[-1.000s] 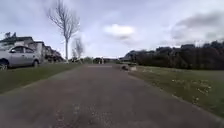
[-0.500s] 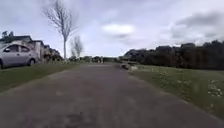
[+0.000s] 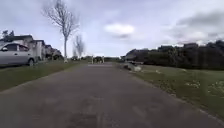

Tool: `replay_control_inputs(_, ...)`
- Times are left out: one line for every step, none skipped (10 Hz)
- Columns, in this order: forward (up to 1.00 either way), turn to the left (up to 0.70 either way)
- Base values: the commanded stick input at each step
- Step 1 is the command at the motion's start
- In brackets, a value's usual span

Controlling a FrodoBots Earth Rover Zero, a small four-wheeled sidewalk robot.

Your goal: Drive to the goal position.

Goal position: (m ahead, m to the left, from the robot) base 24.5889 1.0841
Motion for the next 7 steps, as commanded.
replay_control_inputs(0.70, 0.00)
replay_control_inputs(0.70, 0.00)
replay_control_inputs(0.70, 0.00)
replay_control_inputs(0.70, 0.00)
replay_control_inputs(0.70, 0.00)
replay_control_inputs(0.70, 0.00)
replay_control_inputs(0.70, 0.00)
